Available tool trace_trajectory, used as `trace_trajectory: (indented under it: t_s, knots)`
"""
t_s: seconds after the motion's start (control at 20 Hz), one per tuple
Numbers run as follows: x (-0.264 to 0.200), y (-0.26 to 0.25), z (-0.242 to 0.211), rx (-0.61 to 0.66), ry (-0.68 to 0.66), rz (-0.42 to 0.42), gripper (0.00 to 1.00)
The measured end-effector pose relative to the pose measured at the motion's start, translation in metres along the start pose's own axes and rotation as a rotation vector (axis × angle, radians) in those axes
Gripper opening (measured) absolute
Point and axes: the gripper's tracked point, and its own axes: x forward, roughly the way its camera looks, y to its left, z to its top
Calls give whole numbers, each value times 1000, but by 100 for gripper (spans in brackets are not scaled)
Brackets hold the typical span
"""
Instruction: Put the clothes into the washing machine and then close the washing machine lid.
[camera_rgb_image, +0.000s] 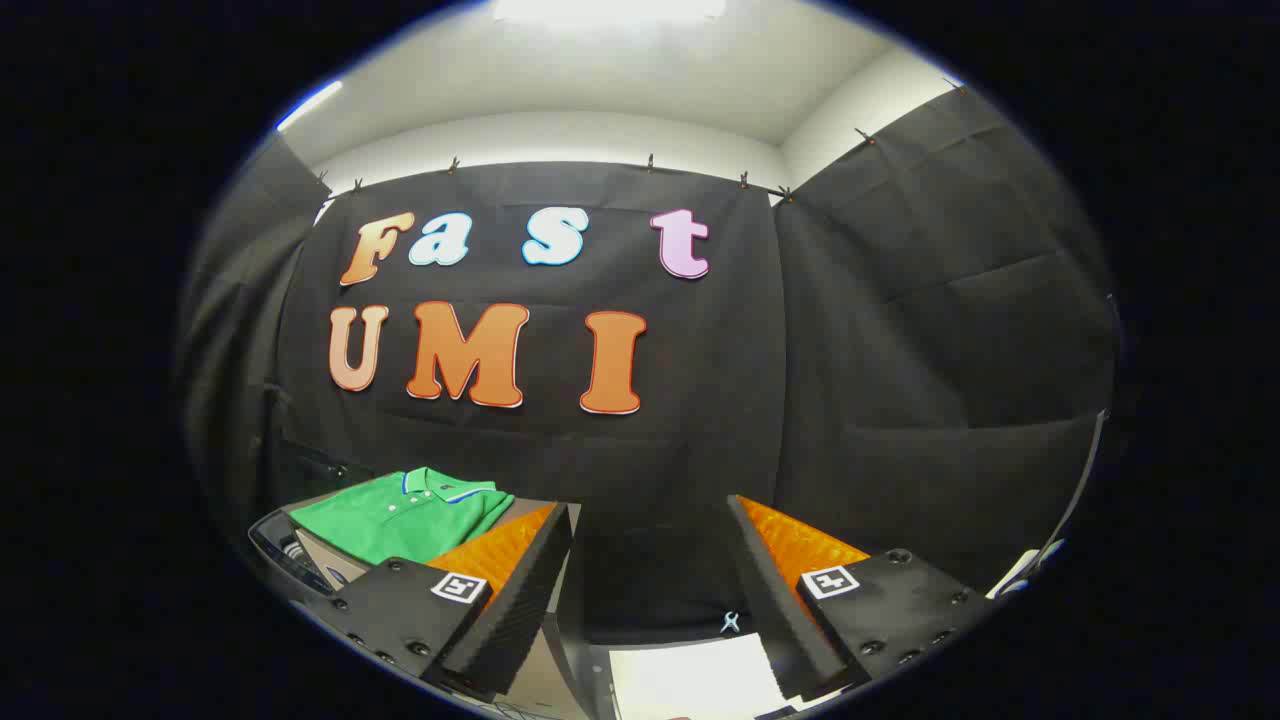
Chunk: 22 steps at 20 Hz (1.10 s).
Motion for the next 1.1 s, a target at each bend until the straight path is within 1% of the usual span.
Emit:
trace_trajectory:
  t_s: [0.05,0.2,0.4,0.7,0.9,1.1]
  knots:
    - [0,-2,-1,11,0,0,98]
    - [2,-4,-6,-14,-2,-1,98]
    - [-3,3,-9,6,10,15,98]
    - [1,-5,-10,29,52,-5,98]
    - [5,-9,3,47,49,-23,99]
    - [14,8,3,45,47,-24,99]
